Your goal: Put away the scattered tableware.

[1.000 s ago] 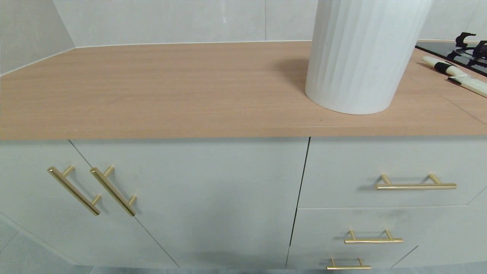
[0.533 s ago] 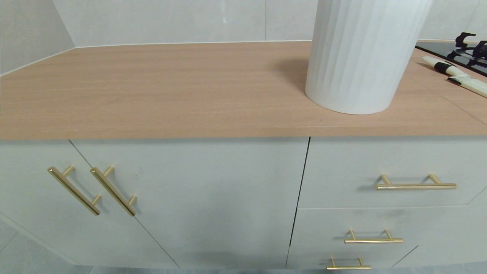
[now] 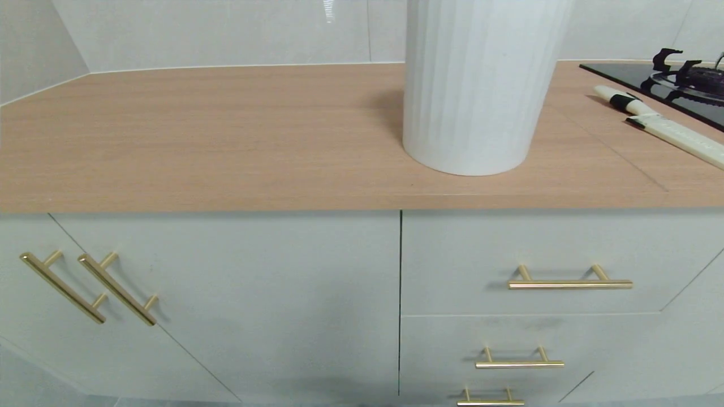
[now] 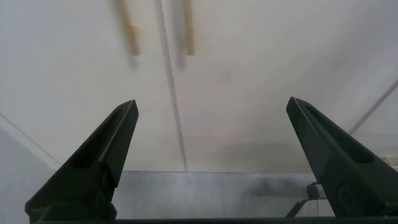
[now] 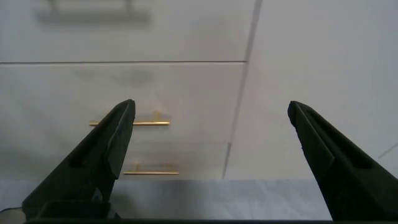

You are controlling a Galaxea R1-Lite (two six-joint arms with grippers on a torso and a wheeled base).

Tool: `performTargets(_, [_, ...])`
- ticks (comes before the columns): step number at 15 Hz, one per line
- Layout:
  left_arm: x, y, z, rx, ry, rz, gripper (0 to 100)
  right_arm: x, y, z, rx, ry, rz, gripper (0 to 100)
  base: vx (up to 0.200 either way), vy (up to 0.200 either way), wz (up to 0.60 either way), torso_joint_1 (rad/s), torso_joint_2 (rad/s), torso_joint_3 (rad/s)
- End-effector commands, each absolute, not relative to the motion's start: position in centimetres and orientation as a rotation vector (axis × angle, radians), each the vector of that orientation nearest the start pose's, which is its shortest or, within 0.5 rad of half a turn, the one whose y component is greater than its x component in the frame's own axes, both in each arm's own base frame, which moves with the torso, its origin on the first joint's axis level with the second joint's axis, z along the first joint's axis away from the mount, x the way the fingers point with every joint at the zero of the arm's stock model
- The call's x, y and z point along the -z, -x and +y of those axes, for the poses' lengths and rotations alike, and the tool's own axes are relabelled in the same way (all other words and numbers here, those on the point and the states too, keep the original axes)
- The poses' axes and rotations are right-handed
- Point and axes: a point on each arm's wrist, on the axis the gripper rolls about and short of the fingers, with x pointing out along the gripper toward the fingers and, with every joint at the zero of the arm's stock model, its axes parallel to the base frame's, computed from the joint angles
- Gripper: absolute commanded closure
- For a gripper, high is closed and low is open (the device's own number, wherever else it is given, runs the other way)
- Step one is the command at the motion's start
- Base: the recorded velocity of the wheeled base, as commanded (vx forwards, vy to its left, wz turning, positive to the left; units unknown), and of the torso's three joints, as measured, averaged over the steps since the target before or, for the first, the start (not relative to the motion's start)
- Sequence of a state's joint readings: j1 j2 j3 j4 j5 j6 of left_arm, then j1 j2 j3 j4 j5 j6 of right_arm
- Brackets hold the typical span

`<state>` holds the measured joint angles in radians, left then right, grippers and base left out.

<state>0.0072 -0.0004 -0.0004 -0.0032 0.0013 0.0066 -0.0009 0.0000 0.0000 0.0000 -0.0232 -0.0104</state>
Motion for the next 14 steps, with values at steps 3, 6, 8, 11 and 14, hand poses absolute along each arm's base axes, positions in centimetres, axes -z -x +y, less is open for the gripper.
performTargets(3, [-7.58,2.28,-0.01,-0.009,-0.005,-0.003,0,-7.55,2.27,-0.05,0.025,0.011,0.002,0,0.000,-0.133,0.00,0.000,0.00,-0.002])
performTargets(6, [-7.58,2.28,-0.01,-0.009,-0.005,-0.003,0,-7.55,2.27,-0.05,0.025,0.012,0.002,0,0.000,0.000,0.00,0.000,0.00,0.000])
performTargets(8, [-7.58,2.28,-0.01,-0.009,-0.005,-0.003,0,-7.55,2.27,-0.05,0.025,0.012,0.002,0,0.000,0.000,0.00,0.000,0.00,0.000])
performTargets(11, [-7.58,2.28,-0.01,-0.009,-0.005,-0.003,0,-7.55,2.27,-0.05,0.025,0.012,0.002,0,0.000,0.000,0.00,0.000,0.00,0.000])
performTargets(14, [-7.58,2.28,-0.01,-0.009,-0.005,-0.003,0,-7.55,2.27,-0.05,0.025,0.012,0.002,0,0.000,0.000,0.00,0.000,0.00,0.000])
